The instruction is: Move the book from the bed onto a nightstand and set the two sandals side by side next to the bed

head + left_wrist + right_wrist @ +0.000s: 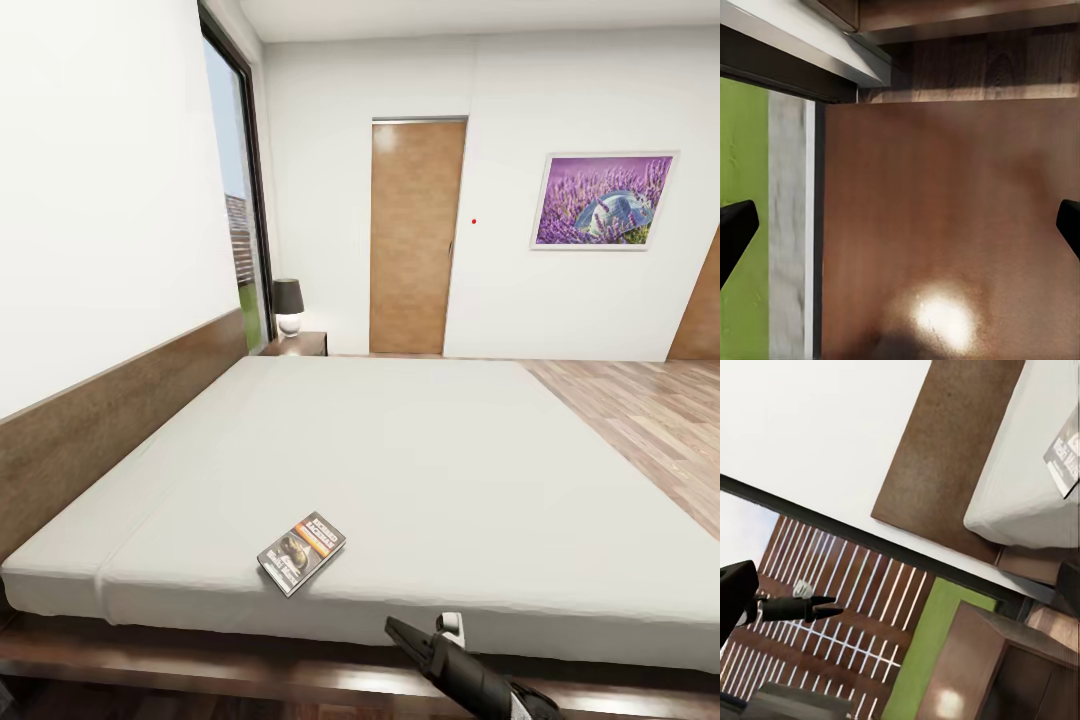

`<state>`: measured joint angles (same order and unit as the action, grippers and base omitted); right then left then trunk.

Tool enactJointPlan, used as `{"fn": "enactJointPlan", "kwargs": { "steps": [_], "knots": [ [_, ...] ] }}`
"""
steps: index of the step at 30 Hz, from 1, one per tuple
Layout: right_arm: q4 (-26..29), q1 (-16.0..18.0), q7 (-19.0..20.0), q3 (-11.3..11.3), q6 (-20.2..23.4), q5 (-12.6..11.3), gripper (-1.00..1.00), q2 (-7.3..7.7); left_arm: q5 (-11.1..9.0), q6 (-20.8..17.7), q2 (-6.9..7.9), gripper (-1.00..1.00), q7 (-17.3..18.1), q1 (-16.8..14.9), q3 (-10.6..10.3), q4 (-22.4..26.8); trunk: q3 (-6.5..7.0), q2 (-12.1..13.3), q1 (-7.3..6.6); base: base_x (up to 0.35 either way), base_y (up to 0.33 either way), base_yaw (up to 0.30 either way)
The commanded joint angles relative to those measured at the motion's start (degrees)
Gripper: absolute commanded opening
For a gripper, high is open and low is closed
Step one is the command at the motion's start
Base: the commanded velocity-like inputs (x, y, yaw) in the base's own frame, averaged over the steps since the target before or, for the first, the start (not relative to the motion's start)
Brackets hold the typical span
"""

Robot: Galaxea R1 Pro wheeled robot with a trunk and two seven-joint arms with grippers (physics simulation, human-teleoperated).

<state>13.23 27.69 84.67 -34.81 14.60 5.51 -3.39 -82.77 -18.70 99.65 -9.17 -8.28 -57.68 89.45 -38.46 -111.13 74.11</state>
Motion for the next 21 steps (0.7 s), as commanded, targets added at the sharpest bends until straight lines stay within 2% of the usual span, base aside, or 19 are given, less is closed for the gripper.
{"fn": "enactJointPlan", "kwargs": {
  "steps": [1, 8, 13, 21],
  "knots": [
    [0.1, 0.2, 0.0, -0.5, 0.6, 0.6, 1.00, -0.05, -0.6, -0.2, 0.02, 1.00, -0.4, -0.4, -0.3, 0.1, -0.06, 0.0, 0.00, 0.000, 0.000, 0.000],
    [0.1, 0.6, -0.9, -0.7, 0.5, 0.3, 1.00, -0.04, -0.6, -0.2, -0.05, 1.00, -0.4, -0.4, -0.3, 0.1, -0.06, 0.0, 0.00, 0.000, 0.000, 0.000],
    [0.0, 0.7, -1.2, -0.7, 0.5, -1.9, 1.00, 0.00, -0.6, -0.2, -0.07, 1.00, -0.4, -0.4, -0.3, 0.1, -0.06, 0.0, 0.00, 0.000, 0.000, 0.000],
    [0.0, 0.8, -1.0, -0.8, -0.5, -3.3, 1.00, 0.07, -0.6, -0.2, -0.07, 1.00, -0.4, -0.4, -0.3, 0.1, -0.06, 0.0, 0.00, 0.000, 0.000, 0.000]
  ]
}}
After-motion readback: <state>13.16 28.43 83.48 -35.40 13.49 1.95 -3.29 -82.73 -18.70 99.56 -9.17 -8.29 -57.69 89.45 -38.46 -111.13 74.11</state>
